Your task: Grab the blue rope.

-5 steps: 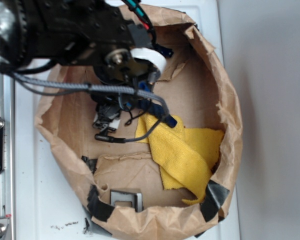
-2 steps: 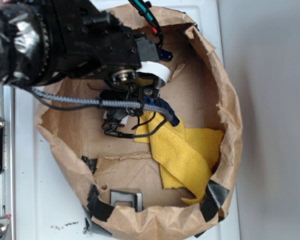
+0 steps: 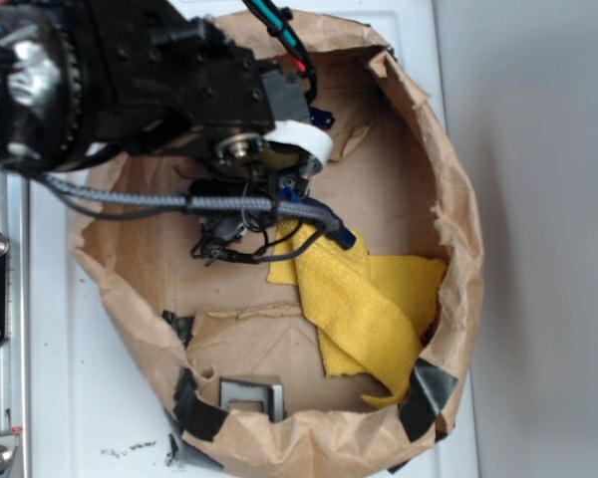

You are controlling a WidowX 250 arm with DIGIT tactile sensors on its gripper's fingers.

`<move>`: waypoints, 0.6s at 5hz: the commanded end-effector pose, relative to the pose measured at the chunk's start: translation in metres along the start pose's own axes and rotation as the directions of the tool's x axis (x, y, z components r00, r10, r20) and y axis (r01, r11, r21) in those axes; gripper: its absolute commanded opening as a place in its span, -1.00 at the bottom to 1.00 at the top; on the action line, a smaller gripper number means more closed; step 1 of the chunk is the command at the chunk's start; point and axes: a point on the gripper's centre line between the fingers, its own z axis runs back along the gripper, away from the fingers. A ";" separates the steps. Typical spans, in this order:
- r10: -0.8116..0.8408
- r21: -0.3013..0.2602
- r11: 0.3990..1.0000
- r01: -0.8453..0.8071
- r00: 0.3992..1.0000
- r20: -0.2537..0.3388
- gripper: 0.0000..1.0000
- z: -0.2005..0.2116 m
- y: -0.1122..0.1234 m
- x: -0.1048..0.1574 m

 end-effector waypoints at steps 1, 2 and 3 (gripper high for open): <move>-0.033 -0.072 0.997 0.033 0.999 0.003 -1.00 0.059 0.001 0.020; 0.003 -0.100 0.995 -0.009 0.999 -0.052 -1.00 0.090 0.000 0.034; 0.067 -0.100 0.992 -0.075 0.994 -0.085 -1.00 0.112 -0.008 0.048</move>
